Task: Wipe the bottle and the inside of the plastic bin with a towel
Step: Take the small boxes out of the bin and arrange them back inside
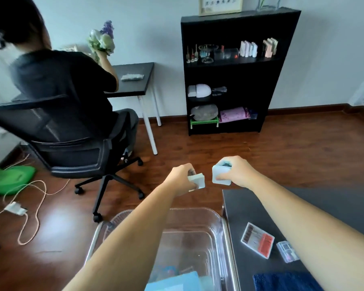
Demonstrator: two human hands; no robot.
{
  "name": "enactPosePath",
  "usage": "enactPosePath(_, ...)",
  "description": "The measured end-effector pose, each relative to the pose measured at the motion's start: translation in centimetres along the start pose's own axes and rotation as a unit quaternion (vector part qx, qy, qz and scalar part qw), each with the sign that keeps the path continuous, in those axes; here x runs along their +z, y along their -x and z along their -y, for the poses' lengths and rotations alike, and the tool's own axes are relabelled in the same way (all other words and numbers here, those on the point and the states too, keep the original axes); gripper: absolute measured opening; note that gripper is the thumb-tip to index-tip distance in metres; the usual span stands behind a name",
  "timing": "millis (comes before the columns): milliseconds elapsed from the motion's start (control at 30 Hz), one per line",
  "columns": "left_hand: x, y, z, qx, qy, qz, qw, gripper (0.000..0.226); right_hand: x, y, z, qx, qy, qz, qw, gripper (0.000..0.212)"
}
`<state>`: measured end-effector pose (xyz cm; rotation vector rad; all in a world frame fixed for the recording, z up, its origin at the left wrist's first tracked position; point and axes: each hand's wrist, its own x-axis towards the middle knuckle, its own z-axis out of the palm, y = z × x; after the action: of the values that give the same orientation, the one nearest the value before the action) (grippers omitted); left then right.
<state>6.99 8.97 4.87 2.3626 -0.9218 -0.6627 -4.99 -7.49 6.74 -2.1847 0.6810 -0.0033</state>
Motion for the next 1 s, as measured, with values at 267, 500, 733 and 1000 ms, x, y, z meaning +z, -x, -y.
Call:
enactPosePath(267,-5.6,7.1,8.8,-0.071,-0.007,0.003,0.997,0.028,10.0,1.0,6.0,-0.017,0.026,0.129,0.991,0.023)
enactPosePath(500,-3.4,11.1,15.3,-0.118,-0.014,0.035,0.992,0.028,17.2,2.4,6.1,0.016,0.038,0.196,0.98,0.023)
enactPosePath(733,2.5,11.5,19.5,-0.17,0.017,0.048,0.984,0.032,22.8,3.5,2.7,0.073,0.018,0.211,0.975,0.024)
enactPosePath(1000,6.3,10.5,22.7,-0.215,0.021,0.009,0.976,0.027,28.0,2.5,-0.6,0.095,-0.004,0.209,0.973,0.037)
